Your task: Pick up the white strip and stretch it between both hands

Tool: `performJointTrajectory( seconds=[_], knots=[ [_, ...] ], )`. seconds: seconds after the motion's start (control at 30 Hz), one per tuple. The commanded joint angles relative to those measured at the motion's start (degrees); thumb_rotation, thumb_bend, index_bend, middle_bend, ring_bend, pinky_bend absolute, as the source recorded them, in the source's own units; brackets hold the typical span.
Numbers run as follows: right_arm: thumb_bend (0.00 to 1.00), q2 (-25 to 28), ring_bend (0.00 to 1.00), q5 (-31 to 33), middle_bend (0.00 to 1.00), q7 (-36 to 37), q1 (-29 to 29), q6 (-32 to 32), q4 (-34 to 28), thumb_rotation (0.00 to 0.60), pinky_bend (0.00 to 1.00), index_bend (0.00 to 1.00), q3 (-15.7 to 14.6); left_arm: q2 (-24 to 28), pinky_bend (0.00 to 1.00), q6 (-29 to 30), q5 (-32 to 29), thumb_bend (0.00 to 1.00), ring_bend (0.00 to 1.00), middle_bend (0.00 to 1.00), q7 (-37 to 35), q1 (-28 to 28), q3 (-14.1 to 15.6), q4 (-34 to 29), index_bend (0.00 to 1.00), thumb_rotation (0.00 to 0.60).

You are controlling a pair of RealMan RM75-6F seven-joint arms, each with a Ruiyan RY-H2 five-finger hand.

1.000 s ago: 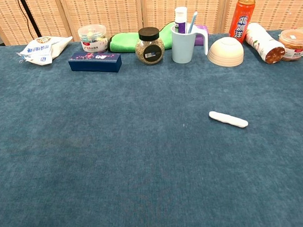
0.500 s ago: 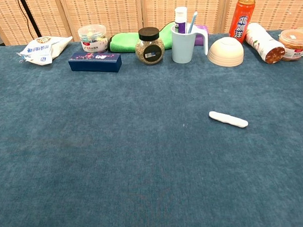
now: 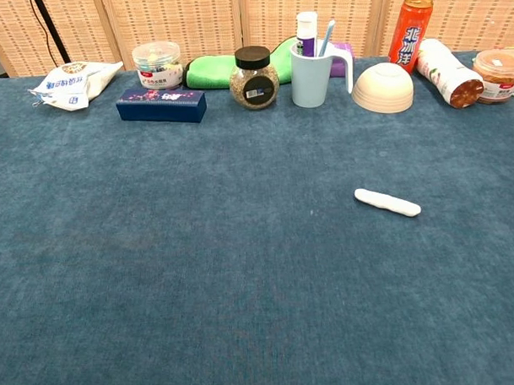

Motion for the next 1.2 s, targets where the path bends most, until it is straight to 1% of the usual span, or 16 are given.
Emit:
performJointTrajectory(
  seconds=[0.03, 0.2, 0.33, 0.67, 0.73, 0.87, 1.2],
  knots=[
    [0.27, 0.5, 0.08, 0.7, 0.13, 0.3, 2.2, -3.1, -1.7, 0.6, 0.0, 0.43, 0.8, 0.4, 0.08, 0.0, -0.4, 0.4, 0.13, 0.1, 0.1, -0.5, -0.7, -0.2, 0.22, 0.197],
    [0.27, 0.2, 0.08, 2.6, 0.13, -1.4, 5.5, -8.2, -3.5, 0.6, 0.0, 0.44, 1.8, 0.9, 0.08, -0.3, -1.2, 0.4, 0.13, 0.1, 0.0, -1.4, -1.9, -0.5, 0.22, 0.197],
    [0.27, -1.1, 0.08, 4.7, 0.13, -3.2, 8.5, -12.2, -4.4, 0.6, 0.0, 0.44, 3.0, 1.7, 0.08, -1.0, -1.7, 0.4, 0.13, 0.1, 0.2, -2.1, -2.6, -1.0, 0.22, 0.197],
    [0.27, -6.5, 0.08, 10.7, 0.12, -9.8, 13.5, -17.7, -4.4, 0.6, 0.0, 0.42, 5.0, 2.2, 0.08, -2.7, -3.3, 0.4, 0.13, 0.1, 1.0, -3.5, -3.4, -1.8, 0.22, 0.198],
    [0.27, -8.0, 0.08, 11.5, 0.12, -11.3, 14.5, -18.8, -4.0, 0.6, 0.0, 0.42, 5.1, 2.1, 0.08, -3.1, -3.5, 0.4, 0.13, 0.1, 1.3, -3.9, -3.6, -1.8, 0.22, 0.198],
    [0.27, -13.0, 0.08, 13.6, 0.12, -14.1, 17.7, -21.9, -1.8, 0.6, 0.0, 0.42, 5.3, 1.7, 0.08, -3.8, -4.1, 0.4, 0.13, 0.1, 1.7, -4.6, -3.8, -1.7, 0.22, 0.2],
    [0.27, -19.1, 0.08, 15.6, 0.12, -15.6, 20.6, -23.2, 2.9, 0.6, 0.0, 0.42, 5.3, 2.8, 0.08, -3.2, -5.6, 0.4, 0.12, 0.1, 2.6, -4.2, -4.1, -2.1, 0.22, 0.199]
  ],
)
